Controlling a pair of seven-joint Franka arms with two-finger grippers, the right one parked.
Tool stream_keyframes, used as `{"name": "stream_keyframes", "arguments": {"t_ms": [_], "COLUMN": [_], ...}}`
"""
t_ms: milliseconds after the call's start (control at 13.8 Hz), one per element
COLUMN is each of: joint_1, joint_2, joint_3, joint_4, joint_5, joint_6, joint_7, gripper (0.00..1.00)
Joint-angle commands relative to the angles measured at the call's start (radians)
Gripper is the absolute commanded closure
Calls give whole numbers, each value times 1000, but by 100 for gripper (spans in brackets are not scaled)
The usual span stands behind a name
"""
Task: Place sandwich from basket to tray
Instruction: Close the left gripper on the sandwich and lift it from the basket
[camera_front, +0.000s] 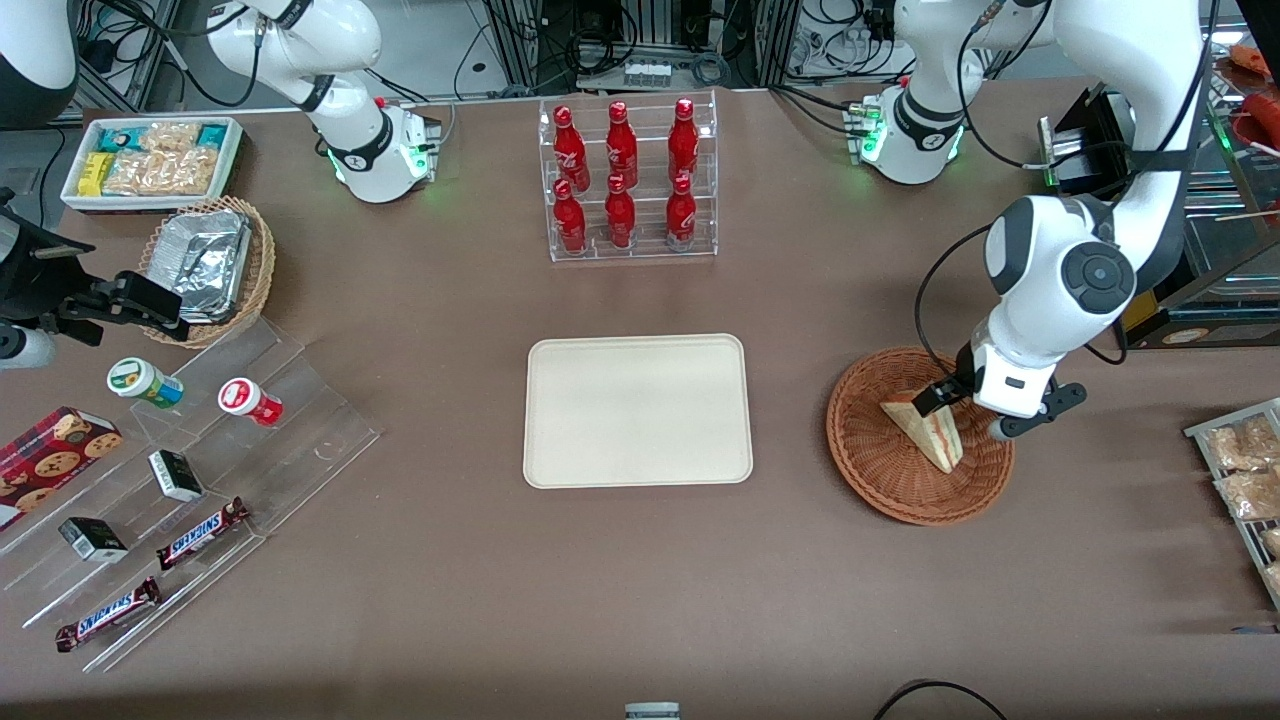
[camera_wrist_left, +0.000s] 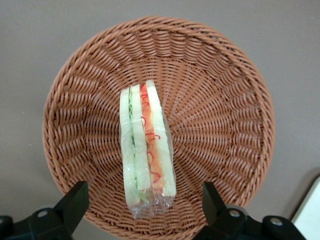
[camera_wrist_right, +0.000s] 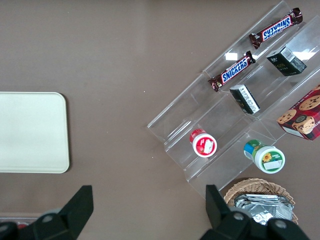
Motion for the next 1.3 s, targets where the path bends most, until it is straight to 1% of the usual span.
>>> {"name": "stream_keyframes", "arguments": {"t_ms": [0, 290, 435, 507, 580, 652, 725, 797, 942, 1232], "joint_1": [-6, -8, -24, -28, -28, -28, -28, -29, -29, -29], "joint_2": [23, 61, 89, 100, 103, 103, 103, 103, 100, 60], "joint_3": [3, 3, 3, 3, 3, 3, 3, 3, 3, 3], "joint_4": [-13, -16, -19, -24, -27, -30, -33, -35, -35, -29], "joint_5": [9, 9, 9, 9, 9, 9, 9, 11, 56, 69], "joint_6": [44, 90, 121, 138, 149, 150, 150, 150, 149, 99], "joint_7": [-32, -33, -47, -64, -76, -76, -76, -76, -75, -59], "gripper": [0, 0, 1, 12, 39, 71, 94, 100, 100, 100]}}
